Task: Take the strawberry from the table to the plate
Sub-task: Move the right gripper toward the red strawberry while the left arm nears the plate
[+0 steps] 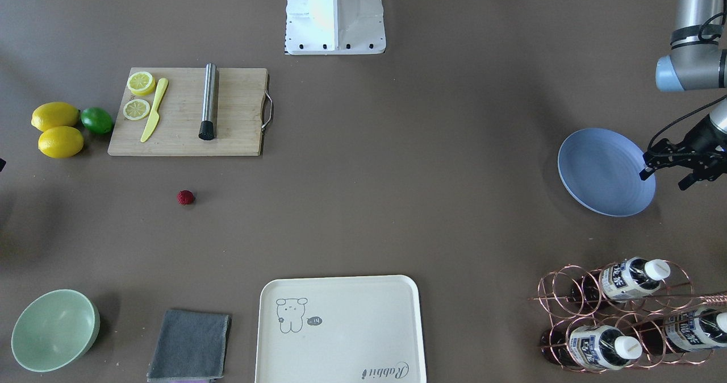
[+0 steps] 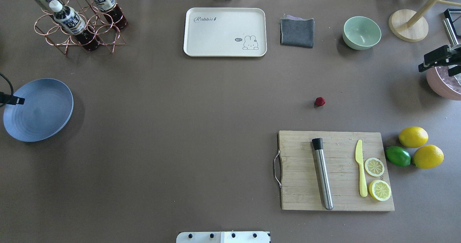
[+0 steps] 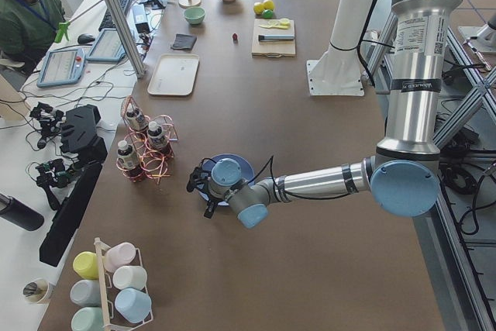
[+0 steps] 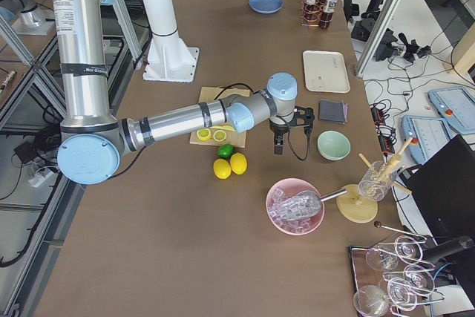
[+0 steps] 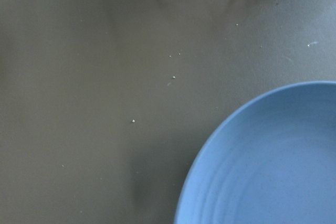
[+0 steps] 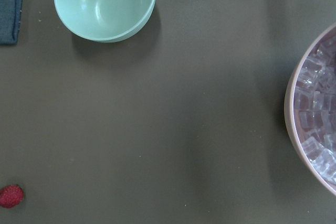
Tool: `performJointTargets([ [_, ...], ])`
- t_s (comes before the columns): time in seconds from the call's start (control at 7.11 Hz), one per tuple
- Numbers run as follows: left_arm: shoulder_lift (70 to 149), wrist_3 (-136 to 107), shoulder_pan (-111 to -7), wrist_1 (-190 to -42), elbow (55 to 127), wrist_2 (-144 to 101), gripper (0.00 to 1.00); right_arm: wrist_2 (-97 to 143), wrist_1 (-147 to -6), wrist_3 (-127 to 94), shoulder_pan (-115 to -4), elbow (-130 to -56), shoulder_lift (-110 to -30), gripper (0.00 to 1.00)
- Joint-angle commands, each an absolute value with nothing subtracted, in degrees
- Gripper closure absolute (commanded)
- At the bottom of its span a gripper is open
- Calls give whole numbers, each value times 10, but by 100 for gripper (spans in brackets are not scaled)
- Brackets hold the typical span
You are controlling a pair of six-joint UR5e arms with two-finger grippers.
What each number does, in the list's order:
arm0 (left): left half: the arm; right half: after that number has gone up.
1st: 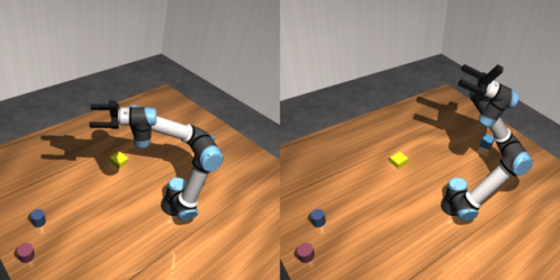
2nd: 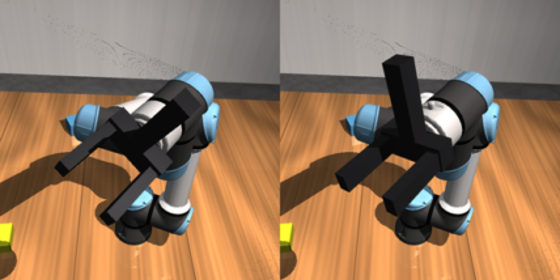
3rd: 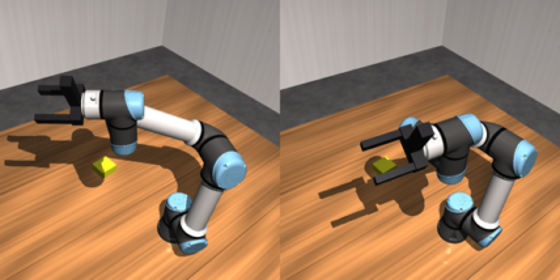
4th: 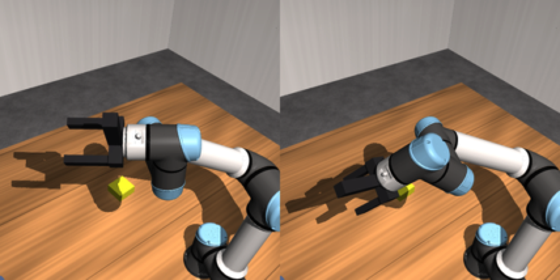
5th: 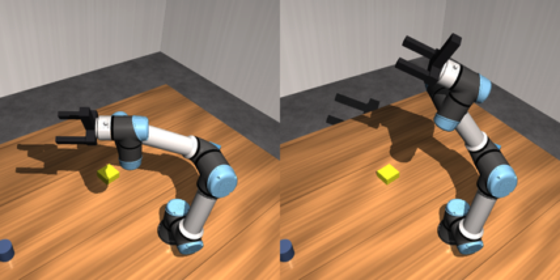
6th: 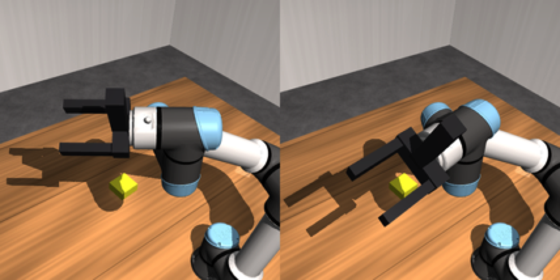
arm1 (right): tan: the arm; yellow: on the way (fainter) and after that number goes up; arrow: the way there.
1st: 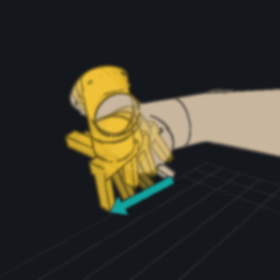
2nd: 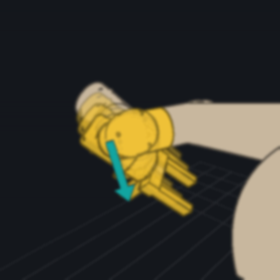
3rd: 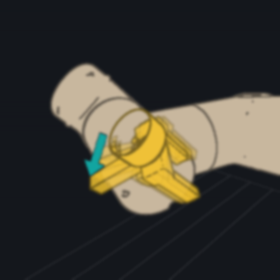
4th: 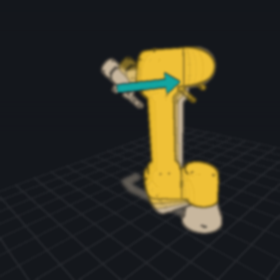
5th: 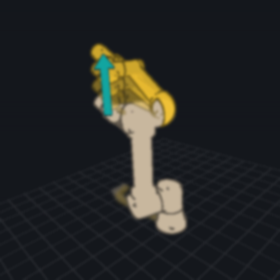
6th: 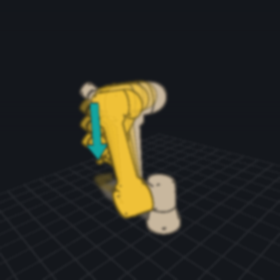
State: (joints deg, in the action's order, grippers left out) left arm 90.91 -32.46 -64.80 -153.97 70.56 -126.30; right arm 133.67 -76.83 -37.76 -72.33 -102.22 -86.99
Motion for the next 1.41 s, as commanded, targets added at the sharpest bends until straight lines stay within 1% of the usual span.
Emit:
performJointTargets([
  [0.0, 893, -326, -645, -1583, 696, -1266, 68, 1336, -768, -392, -722, -1023, -864, 0],
  [0.14, 886, -324, -645, -1591, 696, -1282, 100, 1336, -768, -395, -722, -1024, -865, 0],
  [0.56, 896, -337, -645, -1586, 696, -1288, 100, 1336, -768, -398, -721, -1024, -864, 0],
  [0.7, 910, -356, -650, -1566, 697, -1336, 100, 1332, -767, -397, -721, -1024, -865, 0],
  [0.84, 929, -355, -680, -1526, 707, -1372, 100, 1323, -767, -397, -716, -1024, -865, 0],
  [0.98, 952, -355, -719, -1461, 731, -1423, 100, 1323, -766, -397, -712, -1026, -864, 0],
  [1.12, 974, -357, -744, -1391, 774, -1469, 100, 1323, -766, -397, -708, -1028, -863, 0],
  [1.27, 976, -360, -744, -1351, 822, -1469, 100, 1322, -767, -401, -696, -1027, -859, 0],
])
